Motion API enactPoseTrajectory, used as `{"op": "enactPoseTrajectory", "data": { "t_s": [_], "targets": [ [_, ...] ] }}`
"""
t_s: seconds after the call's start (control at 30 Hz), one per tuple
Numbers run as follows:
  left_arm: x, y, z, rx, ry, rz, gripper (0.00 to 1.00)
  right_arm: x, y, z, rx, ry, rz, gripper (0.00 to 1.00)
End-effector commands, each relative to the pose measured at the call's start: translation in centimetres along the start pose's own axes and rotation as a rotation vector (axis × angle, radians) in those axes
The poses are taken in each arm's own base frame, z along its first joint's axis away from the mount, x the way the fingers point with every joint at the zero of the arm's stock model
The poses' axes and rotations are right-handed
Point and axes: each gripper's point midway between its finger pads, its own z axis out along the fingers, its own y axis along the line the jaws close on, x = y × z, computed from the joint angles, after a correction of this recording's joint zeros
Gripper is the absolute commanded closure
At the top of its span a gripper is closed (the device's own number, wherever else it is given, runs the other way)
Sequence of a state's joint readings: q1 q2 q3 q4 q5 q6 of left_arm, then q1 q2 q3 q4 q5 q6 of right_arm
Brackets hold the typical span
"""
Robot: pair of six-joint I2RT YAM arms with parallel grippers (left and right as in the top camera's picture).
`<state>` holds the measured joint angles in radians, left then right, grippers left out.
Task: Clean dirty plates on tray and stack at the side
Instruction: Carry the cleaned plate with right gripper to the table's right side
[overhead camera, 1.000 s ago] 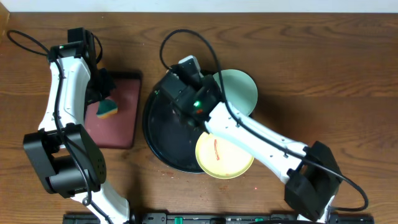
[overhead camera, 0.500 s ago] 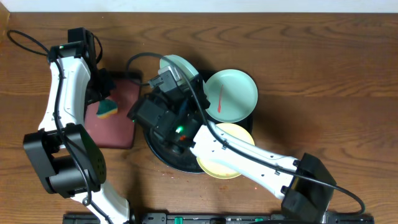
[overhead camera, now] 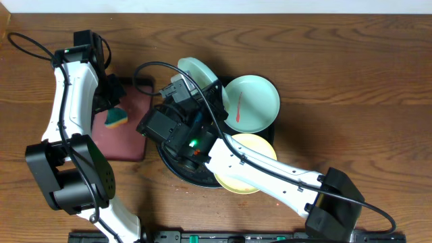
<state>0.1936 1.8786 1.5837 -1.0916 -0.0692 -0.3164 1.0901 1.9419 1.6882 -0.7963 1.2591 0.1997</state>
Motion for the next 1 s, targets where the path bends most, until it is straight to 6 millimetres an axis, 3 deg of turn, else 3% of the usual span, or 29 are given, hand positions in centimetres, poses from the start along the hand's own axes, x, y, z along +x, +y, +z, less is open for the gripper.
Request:
{"op": "enactPoseTrajectory", "data": {
  "t_s": [0.0, 0.13, 0.27, 0.47, 0.63, 0.8, 0.83, 0.87, 0.97],
  "targets": [
    [-0.6, -0.2, -0.5, 0.017, -0.016, 0.003, 0.93, 0.5, 1.9, 0.4, -0.215, 0.066, 0.023, 0.99],
    [-0.5, -0.3, -0.5, 0.017, -0.015, 0.004, 0.93, 2.3, 4.4, 1.0, -0.479, 0.183, 0.058, 0.99],
    [-0.5, -0.2, -0.4, 0.016, -0.014, 0.004, 0.92, 2.1, 4.3, 1.0, -0.752, 0.258, 0.185, 0.99],
    [-0.2, -0.1, -0.2, 0.012, -0.004, 0.005, 0.92, 2.3, -0.1, 2.3, -1.06, 0.359, 0.411, 0.99],
    [-0.3, -0.2, -0.2, 0.014, -0.007, 0.005, 0.92, 4.9, -5.4, 5.8, -1.12, 0.472, 0.619, 0.99],
    [-0.3, -0.2, -0.2, 0.013, -0.007, 0.005, 0.93, 11.1, -11.2, 10.6, -0.968, 0.639, 0.775, 0.99],
    [-0.3, -0.2, -0.2, 0.014, -0.007, 0.005, 0.92, 12.8, -12.4, 11.4, -0.909, 0.682, 0.792, 0.99],
    [-0.3, -0.2, -0.2, 0.014, -0.007, 0.005, 0.92, 16.0, -14.7, 12.5, -0.799, 0.761, 0.817, 0.99],
    [-0.2, -0.3, -0.2, 0.018, -0.005, 0.006, 0.92, 20.8, -18.0, 13.4, -0.65, 0.879, 0.852, 0.99]
  ]
}}
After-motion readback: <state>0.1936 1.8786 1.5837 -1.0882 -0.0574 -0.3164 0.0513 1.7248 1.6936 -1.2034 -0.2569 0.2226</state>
